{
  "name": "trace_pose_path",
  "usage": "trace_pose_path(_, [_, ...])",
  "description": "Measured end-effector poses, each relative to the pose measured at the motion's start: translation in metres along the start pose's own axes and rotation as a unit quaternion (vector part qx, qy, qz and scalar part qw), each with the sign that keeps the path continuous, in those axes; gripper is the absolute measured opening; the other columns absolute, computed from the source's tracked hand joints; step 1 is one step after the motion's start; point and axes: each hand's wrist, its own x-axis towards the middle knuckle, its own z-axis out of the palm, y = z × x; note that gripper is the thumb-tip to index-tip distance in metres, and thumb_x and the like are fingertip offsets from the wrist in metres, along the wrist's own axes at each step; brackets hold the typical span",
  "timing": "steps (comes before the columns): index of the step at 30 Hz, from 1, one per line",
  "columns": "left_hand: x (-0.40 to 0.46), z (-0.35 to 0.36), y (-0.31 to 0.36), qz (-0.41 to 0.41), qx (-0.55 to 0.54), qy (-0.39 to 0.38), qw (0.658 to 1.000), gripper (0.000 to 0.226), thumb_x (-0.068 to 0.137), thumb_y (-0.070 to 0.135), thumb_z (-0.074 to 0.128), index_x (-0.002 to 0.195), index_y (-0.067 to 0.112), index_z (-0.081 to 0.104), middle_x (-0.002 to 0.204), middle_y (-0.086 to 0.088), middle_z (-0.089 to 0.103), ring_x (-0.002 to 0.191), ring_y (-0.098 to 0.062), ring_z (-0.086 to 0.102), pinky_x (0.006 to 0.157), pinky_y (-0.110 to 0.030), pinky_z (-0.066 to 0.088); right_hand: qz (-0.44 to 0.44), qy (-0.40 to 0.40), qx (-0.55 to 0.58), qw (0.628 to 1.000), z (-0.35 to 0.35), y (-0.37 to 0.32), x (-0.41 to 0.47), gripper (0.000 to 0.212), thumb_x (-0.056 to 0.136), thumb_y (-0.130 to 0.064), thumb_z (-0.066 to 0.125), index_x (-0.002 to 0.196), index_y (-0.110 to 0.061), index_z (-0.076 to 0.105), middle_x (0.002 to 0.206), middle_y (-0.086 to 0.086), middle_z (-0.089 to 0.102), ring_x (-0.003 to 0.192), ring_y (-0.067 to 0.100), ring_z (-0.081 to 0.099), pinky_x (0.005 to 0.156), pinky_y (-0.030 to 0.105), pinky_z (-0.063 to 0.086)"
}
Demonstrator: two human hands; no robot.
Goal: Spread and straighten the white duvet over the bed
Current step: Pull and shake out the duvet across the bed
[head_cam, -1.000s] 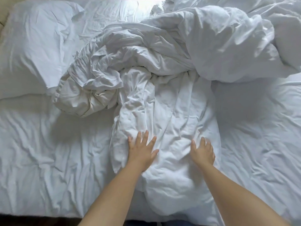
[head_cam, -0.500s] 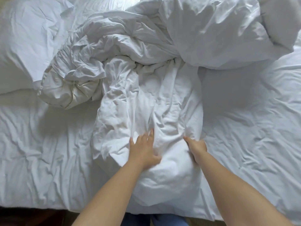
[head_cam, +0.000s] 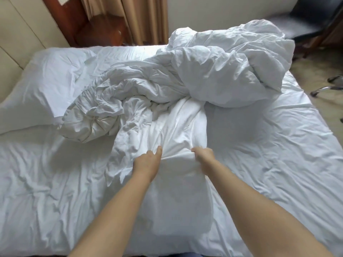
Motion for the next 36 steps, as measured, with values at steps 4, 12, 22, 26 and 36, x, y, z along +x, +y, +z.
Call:
trace_pose_path(4, [-0.020, -0.065, -0.035, -0.008, 0.002, 0.087, 0.996, 0.065, 0.094, 0.000, 0.034, 0.152, 0.021, 0.010, 0.128, -0.013, 0.051, 0.113, -0.034, 0.055, 0.083, -0.039, 0.046, -0.103, -0.016, 0.087, 0.991, 0.008, -0.084, -0.085, 0.046, 0.083, -0.007, 0.061, 0.127, -0.002, 0.049, 0.094, 0.006, 0.051, 0.078, 0.021, 0.051, 0.061, 0.025, 0.039])
trace_pose_path(12, [-0.073, -0.122, -0.120, -0.030, 0.049, 0.238, 0.970, 0.052, 0.099, 0.009, 0.033, 0.148, 0.027, 0.025, 0.118, -0.015, 0.055, 0.100, -0.038, 0.061, 0.075, -0.041, 0.049, -0.311, -0.033, 0.135, 0.940, 0.059, -0.103, -0.220, 0.016, 0.077, -0.007, 0.065, 0.083, -0.011, 0.051, 0.072, 0.003, 0.051, 0.066, 0.019, 0.052, 0.061, 0.028, 0.045])
trace_pose_path(22, [-0.103, 0.013, -0.143, 0.188, 0.120, 0.180, 0.958, 0.030, 0.037, 0.004, 0.076, 0.059, 0.022, 0.067, 0.042, -0.003, 0.047, 0.027, -0.022, 0.045, 0.033, -0.020, 0.036, -0.003, -0.019, -0.078, 0.997, 0.090, 0.072, -0.149, 0.008, 0.087, -0.007, 0.059, 0.093, -0.003, 0.058, 0.093, 0.010, 0.054, 0.084, 0.019, 0.049, 0.072, 0.028, 0.040])
trace_pose_path(26, [-0.089, -0.059, -0.173, 0.190, 0.187, 0.350, 0.898, 0.022, 0.048, 0.004, 0.058, 0.058, 0.021, 0.068, 0.040, -0.004, 0.047, 0.026, -0.020, 0.045, 0.036, -0.021, 0.040, -0.178, 0.012, -0.020, 0.984, 0.095, -0.020, -0.179, 0.039, 0.087, -0.007, 0.057, 0.126, -0.006, 0.051, 0.120, 0.013, 0.057, 0.101, 0.023, 0.055, 0.082, 0.029, 0.046])
trace_pose_path(36, [-0.071, -0.045, -0.190, 0.195, 0.222, 0.321, 0.900, 0.020, 0.073, 0.005, 0.066, 0.089, 0.018, 0.068, 0.083, -0.011, 0.065, 0.071, -0.028, 0.064, 0.069, -0.042, 0.050, -0.068, -0.054, -0.060, 0.994, 0.144, 0.063, -0.162, 0.024, 0.084, -0.022, 0.060, 0.103, -0.007, 0.060, 0.091, 0.010, 0.061, 0.070, 0.020, 0.054, 0.050, 0.021, 0.038])
